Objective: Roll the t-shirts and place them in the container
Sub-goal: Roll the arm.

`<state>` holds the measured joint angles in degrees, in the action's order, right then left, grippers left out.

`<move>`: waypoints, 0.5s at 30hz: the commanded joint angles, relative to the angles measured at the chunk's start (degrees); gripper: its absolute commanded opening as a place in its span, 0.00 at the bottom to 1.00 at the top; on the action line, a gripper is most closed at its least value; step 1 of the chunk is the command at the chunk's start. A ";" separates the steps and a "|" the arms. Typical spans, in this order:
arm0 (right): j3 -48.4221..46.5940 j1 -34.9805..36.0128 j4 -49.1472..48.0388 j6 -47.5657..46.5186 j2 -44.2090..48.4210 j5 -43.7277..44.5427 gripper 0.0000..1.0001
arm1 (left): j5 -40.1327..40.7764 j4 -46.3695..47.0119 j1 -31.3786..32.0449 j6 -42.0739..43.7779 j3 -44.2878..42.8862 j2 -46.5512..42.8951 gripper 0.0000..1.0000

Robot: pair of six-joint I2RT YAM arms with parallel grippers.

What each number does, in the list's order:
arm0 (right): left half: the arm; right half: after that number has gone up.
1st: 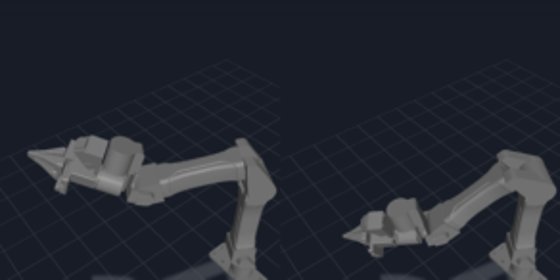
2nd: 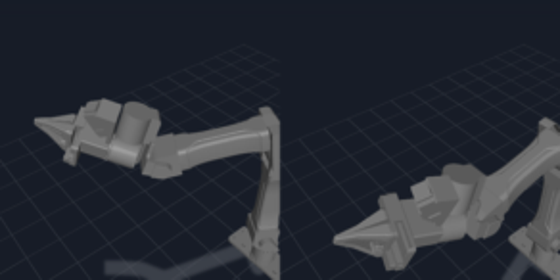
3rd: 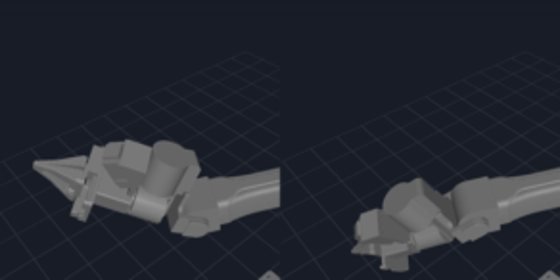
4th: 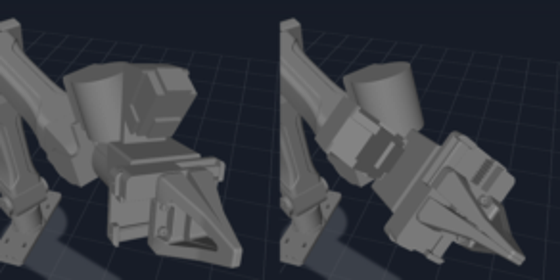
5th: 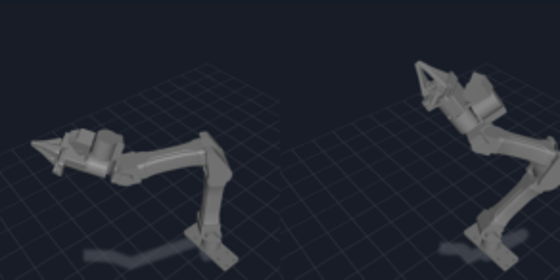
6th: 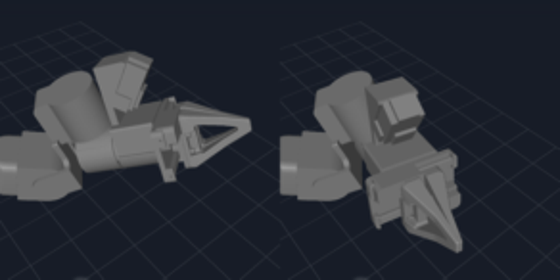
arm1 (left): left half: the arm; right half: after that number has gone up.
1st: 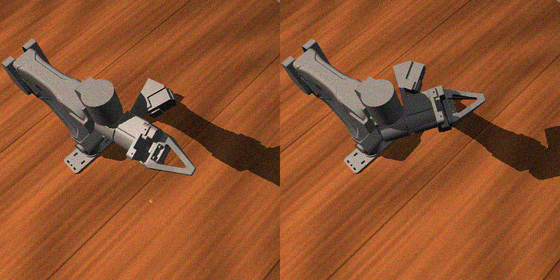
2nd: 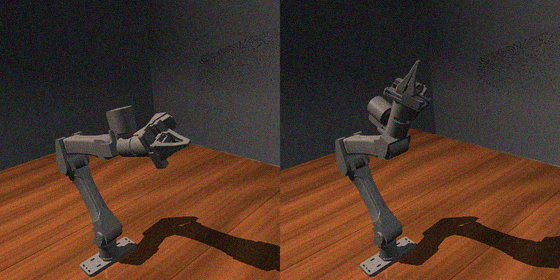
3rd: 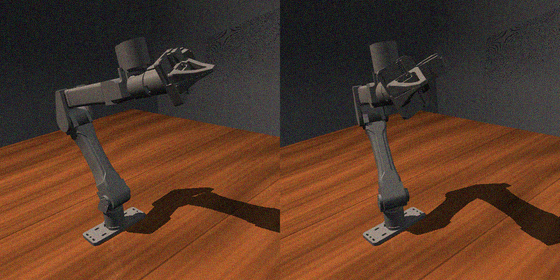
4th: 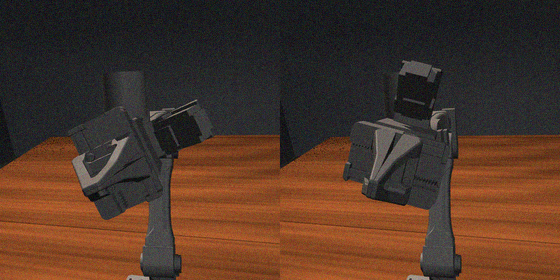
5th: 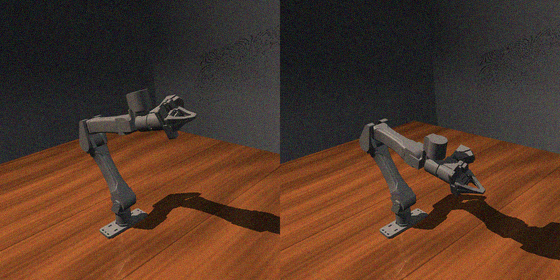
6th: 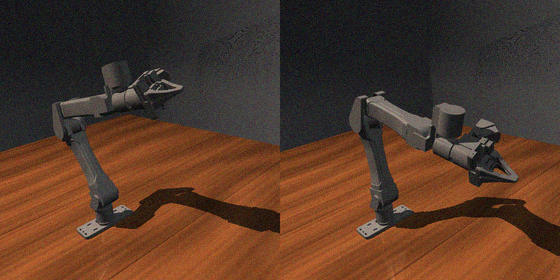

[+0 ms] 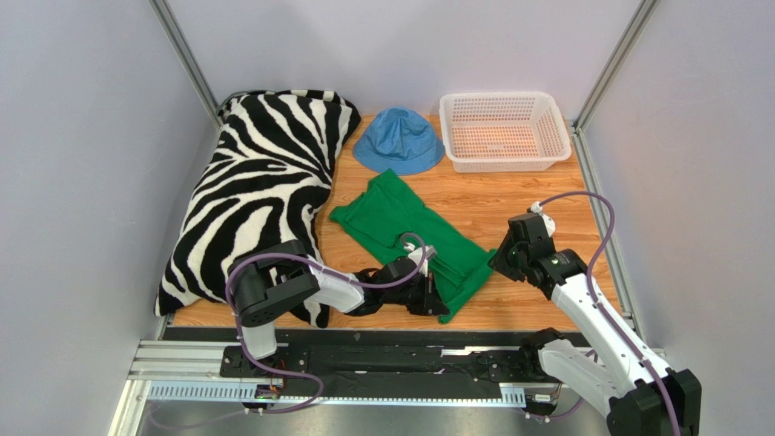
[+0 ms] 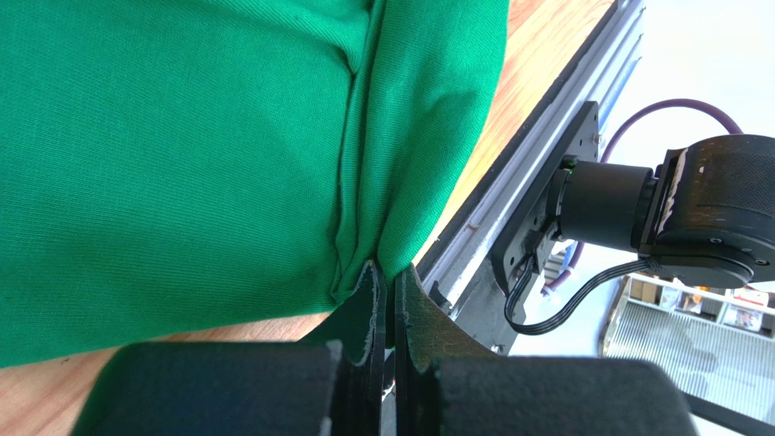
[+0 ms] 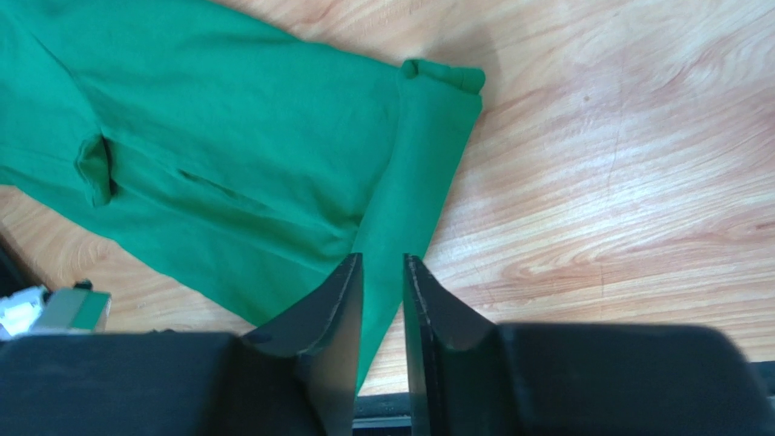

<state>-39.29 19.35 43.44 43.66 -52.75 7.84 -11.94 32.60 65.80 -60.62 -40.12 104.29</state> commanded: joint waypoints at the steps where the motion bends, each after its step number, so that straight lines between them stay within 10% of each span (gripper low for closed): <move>1: 3.07 1.21 -2.04 1.34 3.79 -3.44 0.20 | -0.71 -2.89 0.12 -0.02 1.53 1.88 0.00; 15: 7.82 5.61 -7.31 4.51 0.55 -3.71 0.13 | -0.71 -2.63 0.12 -0.11 1.53 1.88 0.00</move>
<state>-31.75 24.43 40.64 46.87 -50.98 4.23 -11.99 32.84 65.73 -61.21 -40.05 104.38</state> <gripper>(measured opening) 0.129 0.025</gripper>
